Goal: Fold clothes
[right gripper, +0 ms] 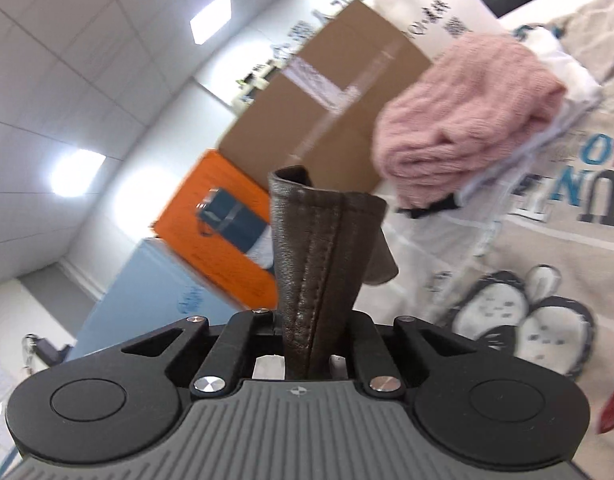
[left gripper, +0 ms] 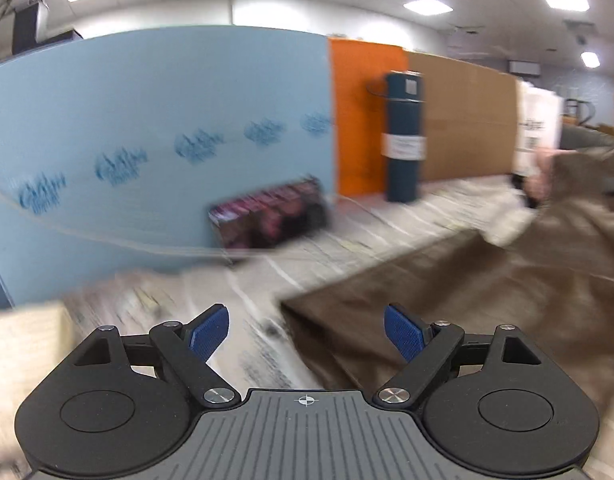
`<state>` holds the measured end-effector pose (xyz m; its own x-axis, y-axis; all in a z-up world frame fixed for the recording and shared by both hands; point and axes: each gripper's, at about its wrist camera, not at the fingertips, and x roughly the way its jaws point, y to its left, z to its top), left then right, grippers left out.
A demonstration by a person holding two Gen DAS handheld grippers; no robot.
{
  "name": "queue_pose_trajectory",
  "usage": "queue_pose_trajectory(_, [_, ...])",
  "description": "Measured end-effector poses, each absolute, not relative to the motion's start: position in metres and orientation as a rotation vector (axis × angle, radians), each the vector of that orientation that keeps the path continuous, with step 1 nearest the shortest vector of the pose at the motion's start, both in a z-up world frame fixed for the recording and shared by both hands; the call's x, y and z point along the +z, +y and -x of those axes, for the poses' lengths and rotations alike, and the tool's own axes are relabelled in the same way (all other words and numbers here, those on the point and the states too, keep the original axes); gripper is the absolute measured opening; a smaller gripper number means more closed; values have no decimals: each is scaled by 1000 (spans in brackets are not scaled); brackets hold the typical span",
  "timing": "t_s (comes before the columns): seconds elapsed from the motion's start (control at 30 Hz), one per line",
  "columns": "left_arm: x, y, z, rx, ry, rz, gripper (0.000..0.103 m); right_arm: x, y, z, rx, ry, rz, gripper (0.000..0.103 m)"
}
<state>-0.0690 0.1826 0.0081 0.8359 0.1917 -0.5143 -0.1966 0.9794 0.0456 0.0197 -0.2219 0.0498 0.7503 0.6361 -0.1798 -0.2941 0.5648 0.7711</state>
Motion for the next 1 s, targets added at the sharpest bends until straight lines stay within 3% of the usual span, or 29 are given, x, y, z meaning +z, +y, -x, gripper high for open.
queue_pose_trajectory(0.43, [-2, 195, 42, 267, 559, -24, 87, 85, -114, 24, 963, 506, -642, 15])
queue_pose_trajectory(0.63, [1, 203, 47, 258, 525, 51, 87, 63, -55, 60, 1039, 581, -351, 22])
queue_pose_trajectory(0.67, [3, 205, 50, 259, 512, 70, 87, 59, -49, 67, 1049, 582, -294, 25])
queue_pose_trajectory(0.73, [9, 209, 55, 274, 484, 108, 87, 52, -42, 82, 1092, 571, -188, 49])
queue_pose_trajectory(0.83, [21, 210, 64, 255, 438, 152, 88, 47, -38, 105, 1213, 550, -44, 76])
queue_pose_trajectory(1.0, [40, 178, 81, 84, 387, 108, 96, 42, -32, 124, 1327, 546, 58, 90])
